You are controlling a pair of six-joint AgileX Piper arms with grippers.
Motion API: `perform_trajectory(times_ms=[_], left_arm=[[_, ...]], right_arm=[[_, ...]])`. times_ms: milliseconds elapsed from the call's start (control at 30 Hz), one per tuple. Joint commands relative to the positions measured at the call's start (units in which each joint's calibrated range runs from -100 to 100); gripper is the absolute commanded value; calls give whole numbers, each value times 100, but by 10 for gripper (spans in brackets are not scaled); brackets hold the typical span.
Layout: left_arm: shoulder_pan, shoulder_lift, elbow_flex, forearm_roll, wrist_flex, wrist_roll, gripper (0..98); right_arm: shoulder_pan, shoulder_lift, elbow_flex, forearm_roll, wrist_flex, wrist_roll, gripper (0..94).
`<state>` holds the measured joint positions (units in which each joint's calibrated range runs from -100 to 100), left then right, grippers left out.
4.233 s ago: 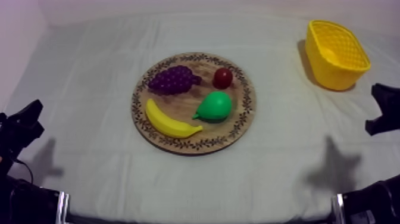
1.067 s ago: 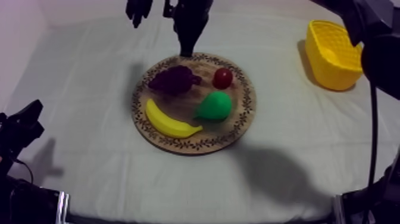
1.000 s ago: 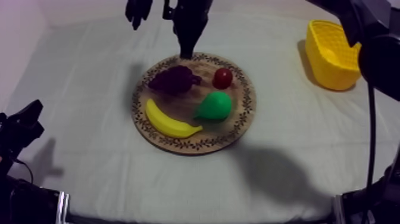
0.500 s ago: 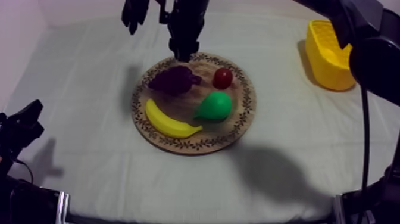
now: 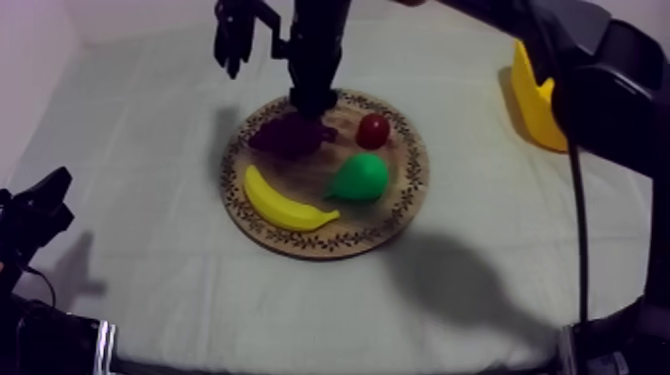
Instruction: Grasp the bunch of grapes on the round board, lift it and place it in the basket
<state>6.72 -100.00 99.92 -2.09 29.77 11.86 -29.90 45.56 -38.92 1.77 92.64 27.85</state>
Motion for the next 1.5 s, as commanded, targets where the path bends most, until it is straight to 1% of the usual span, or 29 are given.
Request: perform_trajectory(times_ms=[0,200,467,767,833,1067,1133,1267,1467], left_arm=[[-3,0,-3,2,5,-1,1],[-3,0,-3,2,5,-1,1],[-3,0,-3,2,5,-1,1],[-3,0,-3,2,5,-1,1],[-3,0,-3,2,5,-1,1],[-3,0,-3,2,5,-1,1],[-3,0,-3,2,5,-1,1],[-3,0,-3,2,5,-1,1],[-3,0,-3,2,5,-1,1]], right_arm=[[11,179,-52,-3,26,81,611],[29,599,-197,-91,105,266,617],[12,1112,-533,-292,267,495,617],[4,1596,-917,-422,194,643,598],[4,1670,-921,-431,125,660,565],[26,1721,-831,-366,-111,577,295],[59,1655,-815,-346,-132,549,243],[155,1382,-769,-310,-165,500,201],[324,757,-678,-237,-202,394,192]])
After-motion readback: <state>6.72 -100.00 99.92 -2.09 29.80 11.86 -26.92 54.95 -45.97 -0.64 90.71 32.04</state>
